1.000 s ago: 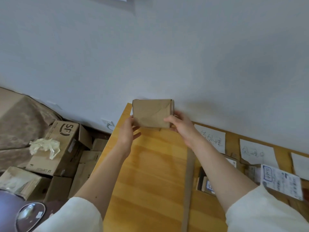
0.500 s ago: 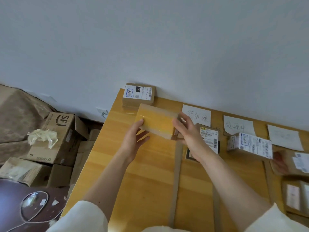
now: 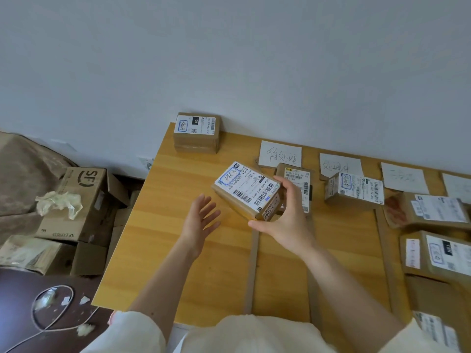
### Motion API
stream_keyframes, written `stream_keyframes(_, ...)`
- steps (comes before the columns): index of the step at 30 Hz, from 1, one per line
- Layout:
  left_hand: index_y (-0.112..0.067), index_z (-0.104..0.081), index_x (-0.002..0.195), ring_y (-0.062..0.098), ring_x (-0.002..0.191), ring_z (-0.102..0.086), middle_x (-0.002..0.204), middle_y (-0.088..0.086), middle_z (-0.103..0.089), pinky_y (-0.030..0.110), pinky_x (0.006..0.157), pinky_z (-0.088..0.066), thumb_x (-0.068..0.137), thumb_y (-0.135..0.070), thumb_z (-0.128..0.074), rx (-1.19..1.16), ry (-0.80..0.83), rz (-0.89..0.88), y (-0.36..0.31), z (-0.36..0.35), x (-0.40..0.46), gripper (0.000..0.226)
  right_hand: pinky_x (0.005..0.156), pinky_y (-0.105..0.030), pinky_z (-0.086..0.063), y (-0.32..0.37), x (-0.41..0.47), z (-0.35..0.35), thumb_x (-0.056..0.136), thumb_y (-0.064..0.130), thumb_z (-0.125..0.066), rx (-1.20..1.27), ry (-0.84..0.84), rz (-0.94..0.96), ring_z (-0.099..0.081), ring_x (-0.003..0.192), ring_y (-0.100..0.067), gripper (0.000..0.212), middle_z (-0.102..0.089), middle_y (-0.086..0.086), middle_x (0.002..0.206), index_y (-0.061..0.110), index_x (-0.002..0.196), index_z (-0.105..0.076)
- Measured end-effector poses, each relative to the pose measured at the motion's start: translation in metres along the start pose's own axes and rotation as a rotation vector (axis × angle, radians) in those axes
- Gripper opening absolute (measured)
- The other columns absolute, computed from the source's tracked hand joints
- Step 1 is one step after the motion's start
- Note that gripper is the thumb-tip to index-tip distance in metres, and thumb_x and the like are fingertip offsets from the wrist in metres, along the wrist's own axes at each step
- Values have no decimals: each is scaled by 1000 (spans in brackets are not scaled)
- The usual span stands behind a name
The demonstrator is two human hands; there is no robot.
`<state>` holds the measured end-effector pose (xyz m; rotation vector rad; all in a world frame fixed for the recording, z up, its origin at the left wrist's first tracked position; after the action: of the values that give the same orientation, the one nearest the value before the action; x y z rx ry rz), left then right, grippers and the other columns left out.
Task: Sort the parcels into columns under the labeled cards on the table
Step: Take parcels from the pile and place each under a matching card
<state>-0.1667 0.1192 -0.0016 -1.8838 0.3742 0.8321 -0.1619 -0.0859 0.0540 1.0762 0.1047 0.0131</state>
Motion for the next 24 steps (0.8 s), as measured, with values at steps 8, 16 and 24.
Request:
stream_keyframes(8, -23, -57, 126, 20, 110, -62, 126, 2, -63, 36, 87, -52, 95, -46, -47, 55, 20, 25, 21, -8, -10, 41, 108, -23, -33, -20, -19, 18, 56, 26, -92, 22, 21, -80, -37, 131, -2, 109, -36, 21, 144, 41, 144, -29)
stream_keyframes(16, -23, -68, 110, 12, 91, -65, 107, -1, -71, 32, 86, -51, 92, -48, -52, 201, 228, 64, 24, -26, -17, 34, 107, -41, -43, -39, -24, 35, 69, 3, -72, 200, 283, -206, -42, 132, -6, 105, -45, 22, 143, 57, 144, -23)
stream_keyframes(24, -18, -49, 134, 18, 99, -69, 115, 1, -71, 38, 92, -52, 62, -34, -80, 113, 399, 86, 45, -52, -21, 80, 89, -49, -56, -51, -25, 20, 70, 40, -81, 676, -25, -535, -67, 109, -19, 64, -69, 3, 120, 31, 126, -53)
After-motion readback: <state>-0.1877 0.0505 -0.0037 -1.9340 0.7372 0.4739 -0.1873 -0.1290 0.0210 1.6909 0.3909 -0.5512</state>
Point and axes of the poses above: each hand's wrist, its own x-axis towards the middle knuckle, its own z-axis out of the back of the hand, y = z × x, the point moved 2 cm from there along x, towards the middle knuckle
